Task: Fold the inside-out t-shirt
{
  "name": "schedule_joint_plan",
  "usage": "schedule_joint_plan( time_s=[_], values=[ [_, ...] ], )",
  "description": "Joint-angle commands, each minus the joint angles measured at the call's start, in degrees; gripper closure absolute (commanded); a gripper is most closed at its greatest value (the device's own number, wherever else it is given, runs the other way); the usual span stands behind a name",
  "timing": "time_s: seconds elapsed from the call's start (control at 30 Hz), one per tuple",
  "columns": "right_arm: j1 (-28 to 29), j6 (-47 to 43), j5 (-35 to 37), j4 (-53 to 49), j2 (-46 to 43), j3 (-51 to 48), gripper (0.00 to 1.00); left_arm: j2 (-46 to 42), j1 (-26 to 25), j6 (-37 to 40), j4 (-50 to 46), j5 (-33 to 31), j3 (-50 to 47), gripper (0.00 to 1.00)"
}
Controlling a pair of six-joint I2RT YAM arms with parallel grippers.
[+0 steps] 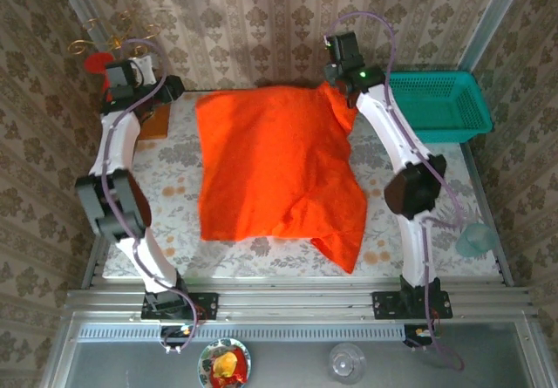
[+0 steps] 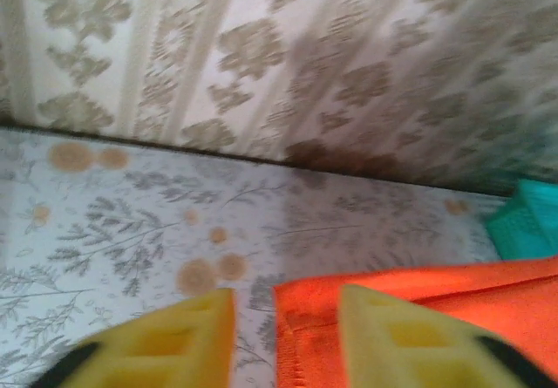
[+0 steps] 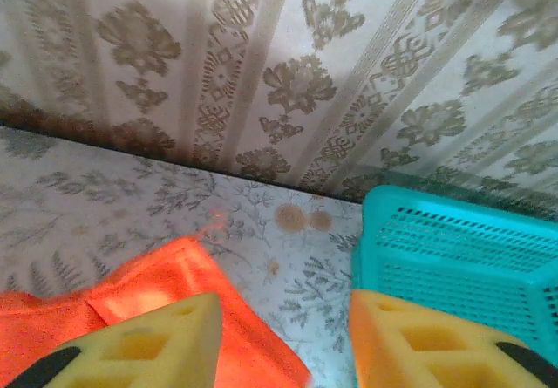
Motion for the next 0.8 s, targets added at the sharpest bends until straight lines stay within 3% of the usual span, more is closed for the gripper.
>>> schedule_joint_plan(
  time_s=[0.0,0.07,0.13,0.4,0.6,0.77],
  values=[
    [-0.41,5.4,0.13,-17.95,5.59,19.04,0.51,1.39,-0.99,2.82,-7.22,-3.66,7.56,0.53],
    [-0.46,6.5,-1.44,-21.85,6.61,20.99,0.5,0.64,-1.76,3.21,-7.42,-3.85,7.12,0.51],
    [-0.36,7.63,-2.94,-23.24,4.6,16.66,0.49,-1.12,-2.64,3.97,-7.48,-3.95,4.9,0.51],
    [-0.33,14.93,-13.87,-6.77,-18.54,-29.13,0.45,-15.08,-8.23,4.98,-8.5,-8.01,-17.46,0.5],
    [-0.53,22.25,-23.44,1.06,-28.27,-50.16,0.45,-26.11,-15.2,3.02,-9.85,-17.32,-36.83,0.5],
    [-0.48,26.53,-31.8,5.16,-31.61,-62.01,0.45,-31.1,-20.63,-3.91,-6.62,-16.29,-48.12,0.51]
  ],
)
